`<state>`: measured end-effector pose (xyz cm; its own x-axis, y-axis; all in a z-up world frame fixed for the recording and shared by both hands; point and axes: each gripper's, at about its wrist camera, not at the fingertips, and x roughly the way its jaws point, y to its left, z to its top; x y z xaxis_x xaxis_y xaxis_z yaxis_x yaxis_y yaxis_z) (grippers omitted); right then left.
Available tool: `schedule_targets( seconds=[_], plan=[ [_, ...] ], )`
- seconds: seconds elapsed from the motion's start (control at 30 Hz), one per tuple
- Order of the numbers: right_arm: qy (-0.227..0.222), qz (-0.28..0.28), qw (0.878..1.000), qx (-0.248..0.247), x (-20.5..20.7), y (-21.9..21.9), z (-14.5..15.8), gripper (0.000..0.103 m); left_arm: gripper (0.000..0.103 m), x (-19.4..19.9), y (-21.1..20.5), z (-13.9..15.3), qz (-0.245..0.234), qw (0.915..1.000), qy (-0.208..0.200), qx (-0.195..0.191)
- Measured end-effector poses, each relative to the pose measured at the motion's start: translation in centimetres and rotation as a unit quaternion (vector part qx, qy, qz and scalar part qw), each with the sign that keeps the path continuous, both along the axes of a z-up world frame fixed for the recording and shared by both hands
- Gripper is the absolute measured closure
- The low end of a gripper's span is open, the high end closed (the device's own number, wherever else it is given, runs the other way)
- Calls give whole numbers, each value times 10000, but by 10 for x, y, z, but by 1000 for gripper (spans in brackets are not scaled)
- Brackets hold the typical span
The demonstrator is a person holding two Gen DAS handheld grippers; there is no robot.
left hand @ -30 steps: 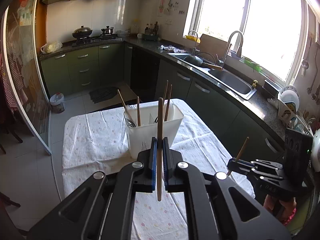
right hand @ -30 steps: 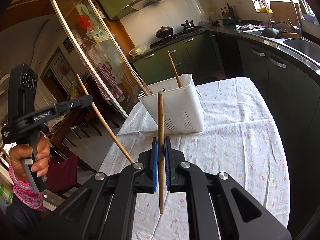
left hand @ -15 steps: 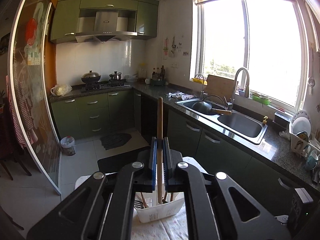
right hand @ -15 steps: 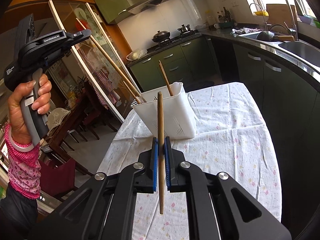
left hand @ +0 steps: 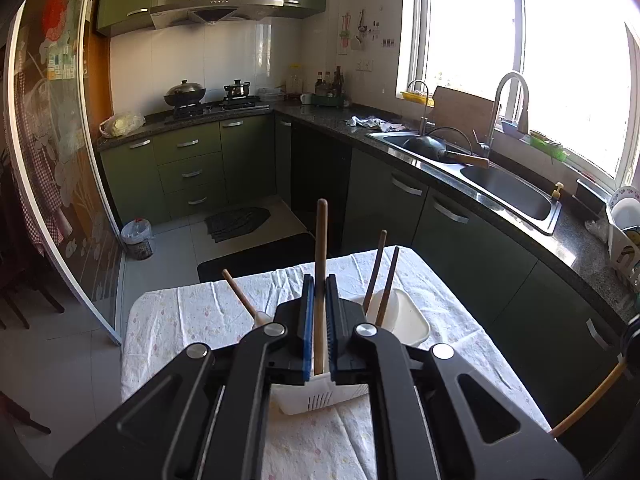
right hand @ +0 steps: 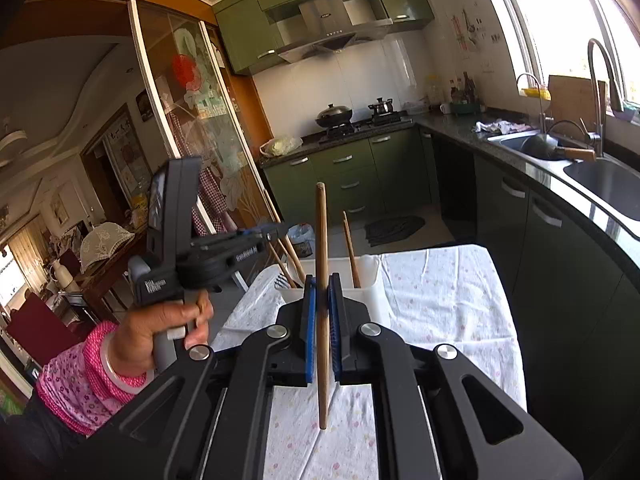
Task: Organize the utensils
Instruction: 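Lift both chopsticks upright and lower them into the white basket, then open both tools and pull them back from the basket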
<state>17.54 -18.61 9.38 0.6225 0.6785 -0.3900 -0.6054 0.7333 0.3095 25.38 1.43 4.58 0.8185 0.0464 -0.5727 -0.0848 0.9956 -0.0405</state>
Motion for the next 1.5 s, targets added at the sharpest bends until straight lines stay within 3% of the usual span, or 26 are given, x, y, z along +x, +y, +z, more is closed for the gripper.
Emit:
schedule_targets(
  seconds=[0.03,0.1,0.23,0.4,0.63,1.0,1.03,1.07,1.2,1.37,1.5],
  plan=[
    [-105,-42,9999,25,2,3,8,96,92,0,1,-5,3,10000,6,8],
    [-351,-205,9991,99,8,7,24,96,70,-5,2,-12,2,10000,-72,20],
    [-829,-614,9941,329,28,18,51,96,64,-26,4,-12,90,9991,-404,-68],
    [-976,-877,9904,442,67,42,60,96,53,-58,1,-10,141,9979,-627,-65],
    [-732,-864,9935,-132,111,89,13,96,44,-103,-8,-15,268,9951,-943,82],
    [-297,-540,9932,-988,132,132,-78,95,31,-158,-8,-31,428,9941,-997,13],
    [-307,-507,9925,-1066,130,134,-83,83,30,-162,-6,-32,462,9941,-984,19],
    [-343,-535,9919,-1103,128,134,-87,66,28,-166,-5,-33,492,9939,-988,20],
    [-489,-556,9946,-726,91,109,-77,58,22,-186,-5,-35,520,9932,-1036,82],
    [-976,-346,9939,-377,2,54,-74,11,10,-212,-4,-41,431,9926,-1106,272],
    [-953,-436,9929,-560,-57,13,-98,5,7,-230,-3,-55,401,9932,-1044,335]
  ],
)
